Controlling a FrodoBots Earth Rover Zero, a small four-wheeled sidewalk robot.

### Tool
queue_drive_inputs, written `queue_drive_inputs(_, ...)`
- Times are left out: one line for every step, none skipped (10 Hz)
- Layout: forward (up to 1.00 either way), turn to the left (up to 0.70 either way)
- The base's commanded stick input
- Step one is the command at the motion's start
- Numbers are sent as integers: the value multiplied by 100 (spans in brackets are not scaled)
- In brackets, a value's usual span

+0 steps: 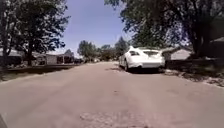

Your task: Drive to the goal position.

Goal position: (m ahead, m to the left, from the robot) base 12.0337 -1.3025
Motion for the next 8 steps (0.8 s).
queue_drive_inputs(70,0)
queue_drive_inputs(70,0)
queue_drive_inputs(70,0)
queue_drive_inputs(70,0)
queue_drive_inputs(70,0)
queue_drive_inputs(70,0)
queue_drive_inputs(70,0)
queue_drive_inputs(70,0)
